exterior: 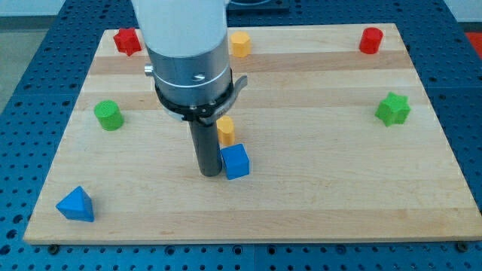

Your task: Place the blue cube at the bottom center

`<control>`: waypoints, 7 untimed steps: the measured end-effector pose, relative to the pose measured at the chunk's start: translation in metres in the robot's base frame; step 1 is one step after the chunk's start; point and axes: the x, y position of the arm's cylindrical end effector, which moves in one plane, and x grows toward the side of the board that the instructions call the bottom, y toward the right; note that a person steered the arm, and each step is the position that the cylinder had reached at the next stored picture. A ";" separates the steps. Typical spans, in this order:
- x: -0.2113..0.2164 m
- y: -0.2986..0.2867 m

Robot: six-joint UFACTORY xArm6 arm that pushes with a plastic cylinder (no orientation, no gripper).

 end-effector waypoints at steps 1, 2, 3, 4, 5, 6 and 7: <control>-0.008 -0.013; -0.016 -0.020; -0.022 -0.016; -0.022 -0.002; -0.022 0.005; -0.022 0.011; -0.022 0.011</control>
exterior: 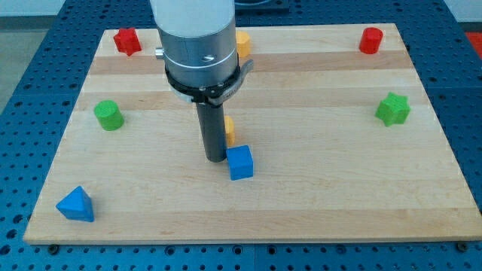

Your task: Place the blue cube at the bottom center

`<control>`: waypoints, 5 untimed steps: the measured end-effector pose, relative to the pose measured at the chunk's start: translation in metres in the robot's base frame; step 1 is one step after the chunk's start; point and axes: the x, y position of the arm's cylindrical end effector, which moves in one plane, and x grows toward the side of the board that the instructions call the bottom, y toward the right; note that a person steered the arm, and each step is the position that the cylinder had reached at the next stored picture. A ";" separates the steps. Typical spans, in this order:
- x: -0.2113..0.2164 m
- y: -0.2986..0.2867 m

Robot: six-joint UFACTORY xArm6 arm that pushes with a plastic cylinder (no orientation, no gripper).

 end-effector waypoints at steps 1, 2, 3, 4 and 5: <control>0.000 0.007; -0.001 0.007; -0.001 0.009; -0.003 0.017; -0.008 0.027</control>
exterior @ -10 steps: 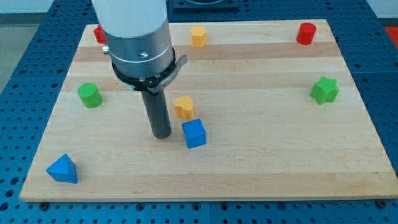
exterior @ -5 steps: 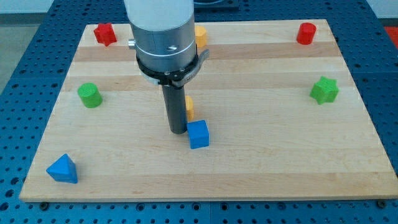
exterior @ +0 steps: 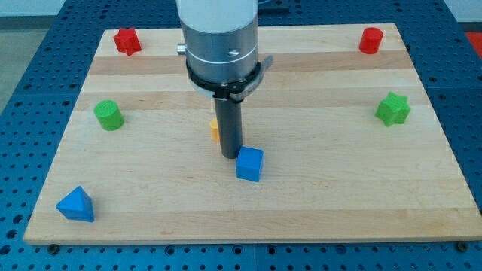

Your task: Place the blue cube at the bottom center

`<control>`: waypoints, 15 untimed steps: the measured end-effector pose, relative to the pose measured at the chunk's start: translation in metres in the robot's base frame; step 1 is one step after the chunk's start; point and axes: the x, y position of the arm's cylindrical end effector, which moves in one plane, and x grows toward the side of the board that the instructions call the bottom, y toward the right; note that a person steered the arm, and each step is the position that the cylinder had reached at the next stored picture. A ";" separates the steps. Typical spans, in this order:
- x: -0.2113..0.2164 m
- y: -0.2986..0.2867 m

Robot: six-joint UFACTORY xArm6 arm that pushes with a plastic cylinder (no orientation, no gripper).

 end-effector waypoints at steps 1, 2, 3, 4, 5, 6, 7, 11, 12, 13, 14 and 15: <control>-0.004 0.013; -0.008 0.023; -0.010 0.030; -0.010 0.033; -0.008 0.035; 0.002 0.035; 0.014 0.035; 0.045 0.047; 0.052 0.048; 0.055 0.048; 0.055 0.049; 0.055 0.049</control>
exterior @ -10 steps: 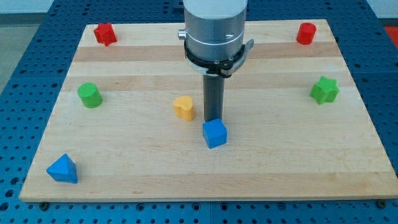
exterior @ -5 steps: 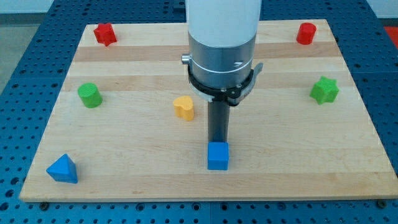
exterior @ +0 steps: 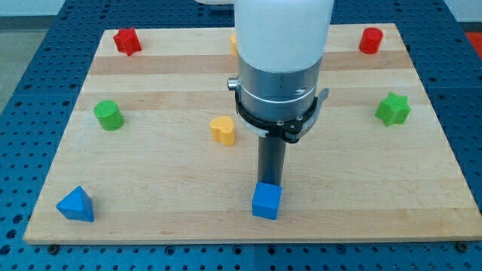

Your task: Place the blue cube at the bottom center

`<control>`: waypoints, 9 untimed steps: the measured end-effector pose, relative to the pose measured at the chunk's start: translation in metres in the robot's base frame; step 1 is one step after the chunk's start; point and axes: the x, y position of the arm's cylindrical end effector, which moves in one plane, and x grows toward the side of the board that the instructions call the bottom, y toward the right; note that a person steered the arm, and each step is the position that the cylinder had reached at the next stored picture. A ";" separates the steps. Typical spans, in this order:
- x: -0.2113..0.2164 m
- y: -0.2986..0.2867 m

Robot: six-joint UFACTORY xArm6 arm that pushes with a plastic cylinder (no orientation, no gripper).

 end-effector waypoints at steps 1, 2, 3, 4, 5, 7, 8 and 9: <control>-0.002 0.000; -0.010 -0.003; -0.018 -0.009; -0.025 -0.019; -0.025 -0.034; -0.026 -0.061; -0.037 -0.068; -0.053 -0.070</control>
